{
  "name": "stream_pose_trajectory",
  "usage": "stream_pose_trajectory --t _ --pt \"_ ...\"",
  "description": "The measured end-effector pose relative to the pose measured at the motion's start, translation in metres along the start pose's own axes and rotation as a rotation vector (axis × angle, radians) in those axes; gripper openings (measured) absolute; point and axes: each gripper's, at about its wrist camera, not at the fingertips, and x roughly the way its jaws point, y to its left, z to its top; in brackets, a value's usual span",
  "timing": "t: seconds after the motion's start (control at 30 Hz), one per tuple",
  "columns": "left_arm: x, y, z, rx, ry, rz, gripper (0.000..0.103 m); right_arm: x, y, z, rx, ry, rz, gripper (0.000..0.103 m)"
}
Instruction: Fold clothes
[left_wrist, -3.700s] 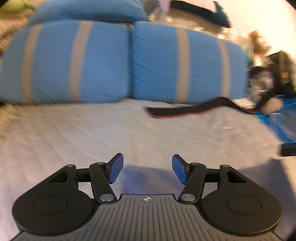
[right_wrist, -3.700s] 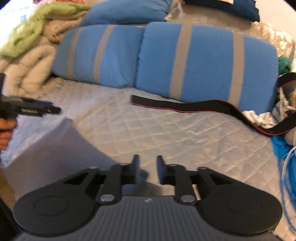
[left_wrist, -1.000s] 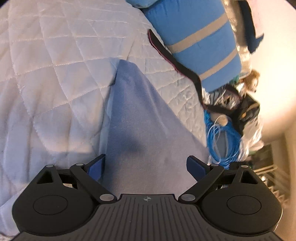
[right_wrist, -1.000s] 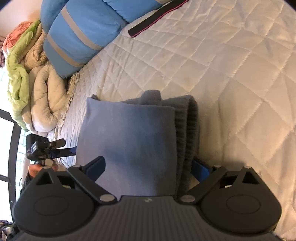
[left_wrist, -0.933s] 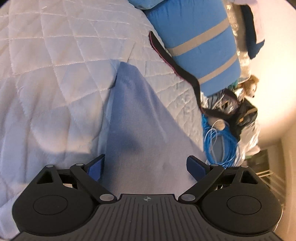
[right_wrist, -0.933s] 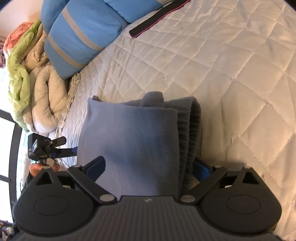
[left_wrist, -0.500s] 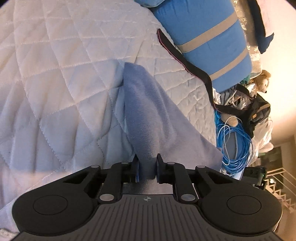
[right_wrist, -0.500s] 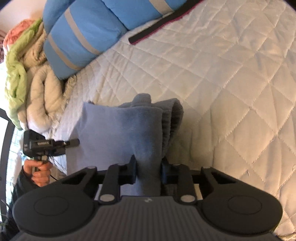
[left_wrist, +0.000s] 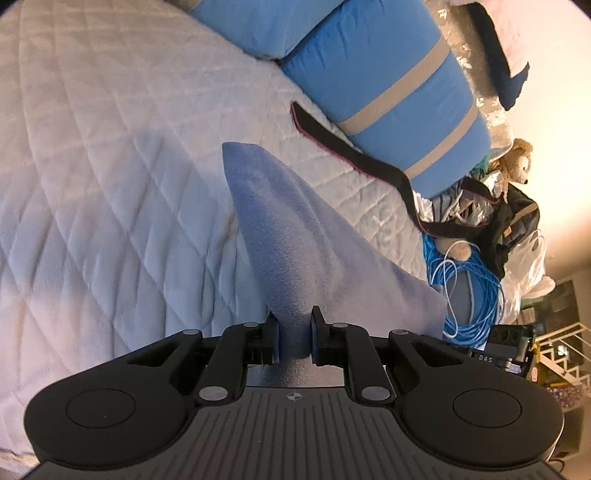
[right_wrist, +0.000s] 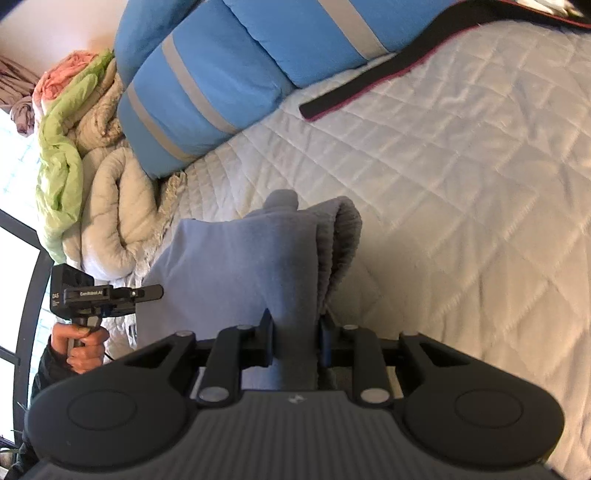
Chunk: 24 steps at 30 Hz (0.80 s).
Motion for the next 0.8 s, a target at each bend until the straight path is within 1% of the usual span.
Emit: stream_pose_trajectory --t 0.2,0.33,0.47,0.6,0.8 --pt "-0.002 0.001 0.034 -0.025 -0.026 -0.005 0.014 0.016 -0.001 0.032 0.052 -0.013 0.014 0.024" --pt "0.008 0.005 0.058 -0.043 -0.013 0.008 0.014 0.029 0.001 0.056 0.057 -0.009 -0.003 0.024" --pt "0.014 0.009 0.085 -0.054 -0.005 -0.027 0.014 0.036 0.0 0.086 0.05 -0.012 -0.005 0.024" --pt "0.023 0.006 0.115 -0.053 -0.001 -0.028 0.014 0.046 -0.004 0.116 0.054 -0.007 0.004 0.024" --pt "0.047 0.015 0.15 -0.074 0.02 -0.026 0.013 0.067 -0.013 0.156 0.084 0.001 -0.024 0.024"
